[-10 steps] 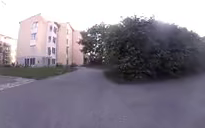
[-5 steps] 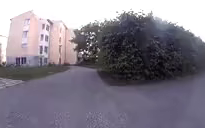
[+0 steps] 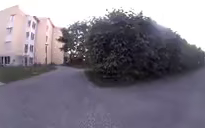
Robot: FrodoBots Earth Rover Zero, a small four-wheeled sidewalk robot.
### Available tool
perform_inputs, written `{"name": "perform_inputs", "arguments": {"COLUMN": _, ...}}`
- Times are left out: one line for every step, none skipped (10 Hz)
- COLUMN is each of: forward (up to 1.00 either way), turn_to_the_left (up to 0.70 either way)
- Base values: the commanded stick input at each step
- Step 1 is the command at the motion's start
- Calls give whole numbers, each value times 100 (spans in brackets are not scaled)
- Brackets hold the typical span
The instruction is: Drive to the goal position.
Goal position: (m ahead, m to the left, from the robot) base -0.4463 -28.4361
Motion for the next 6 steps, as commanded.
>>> {"name": "perform_inputs", "arguments": {"forward": 0, "turn_to_the_left": -45}}
{"name": "perform_inputs", "arguments": {"forward": 0, "turn_to_the_left": -45}}
{"name": "perform_inputs", "arguments": {"forward": 0, "turn_to_the_left": -45}}
{"name": "perform_inputs", "arguments": {"forward": 0, "turn_to_the_left": -45}}
{"name": "perform_inputs", "arguments": {"forward": 0, "turn_to_the_left": -45}}
{"name": "perform_inputs", "arguments": {"forward": 0, "turn_to_the_left": -45}}
